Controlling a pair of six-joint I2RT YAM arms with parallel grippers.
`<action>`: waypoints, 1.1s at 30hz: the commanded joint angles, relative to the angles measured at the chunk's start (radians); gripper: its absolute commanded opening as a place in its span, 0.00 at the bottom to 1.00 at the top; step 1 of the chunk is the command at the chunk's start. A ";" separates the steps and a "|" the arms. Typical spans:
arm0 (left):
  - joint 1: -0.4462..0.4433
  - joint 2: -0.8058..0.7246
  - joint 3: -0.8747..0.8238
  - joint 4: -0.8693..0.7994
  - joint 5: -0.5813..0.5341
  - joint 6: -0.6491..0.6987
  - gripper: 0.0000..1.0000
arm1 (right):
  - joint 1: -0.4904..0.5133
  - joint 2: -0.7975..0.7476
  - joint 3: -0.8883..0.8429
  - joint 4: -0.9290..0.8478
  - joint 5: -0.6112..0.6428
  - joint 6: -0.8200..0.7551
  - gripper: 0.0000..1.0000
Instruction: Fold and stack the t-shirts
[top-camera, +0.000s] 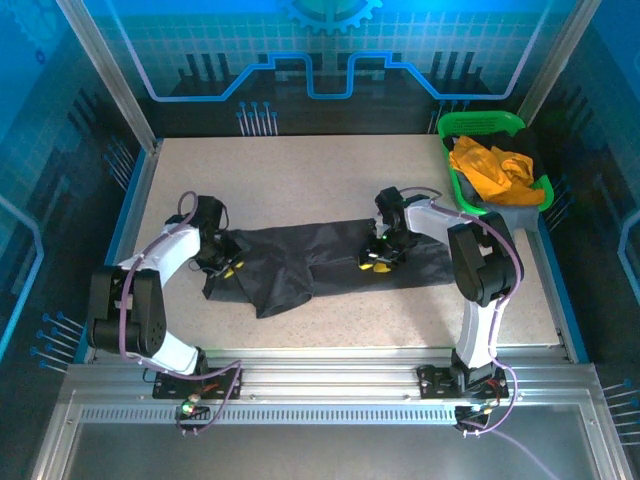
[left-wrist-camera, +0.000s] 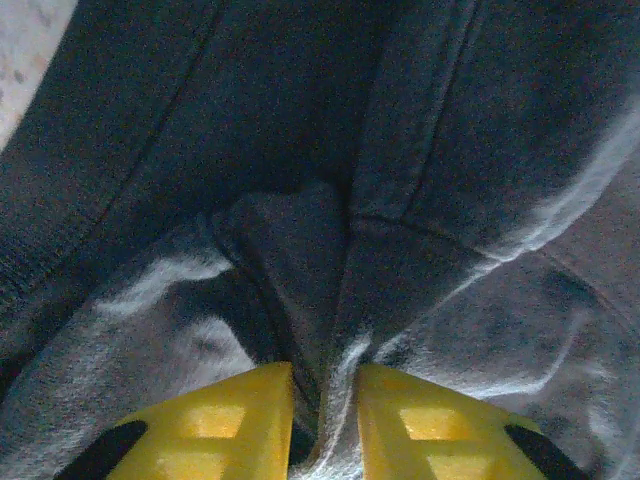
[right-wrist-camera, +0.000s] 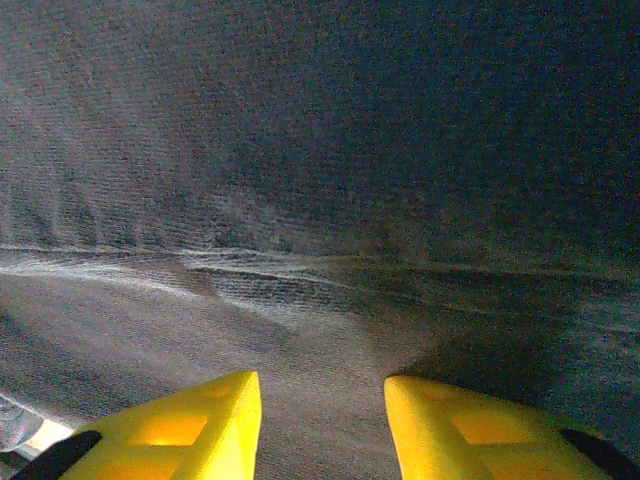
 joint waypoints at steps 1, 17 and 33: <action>0.003 -0.012 -0.013 0.043 0.042 0.008 0.27 | -0.016 0.046 -0.031 -0.052 0.081 0.006 0.41; -0.005 -0.070 -0.020 0.030 0.056 0.008 0.09 | -0.016 0.036 -0.048 -0.048 0.085 0.008 0.41; 0.021 0.030 0.199 -0.123 0.034 0.052 0.00 | -0.016 0.054 -0.051 -0.066 0.109 0.004 0.40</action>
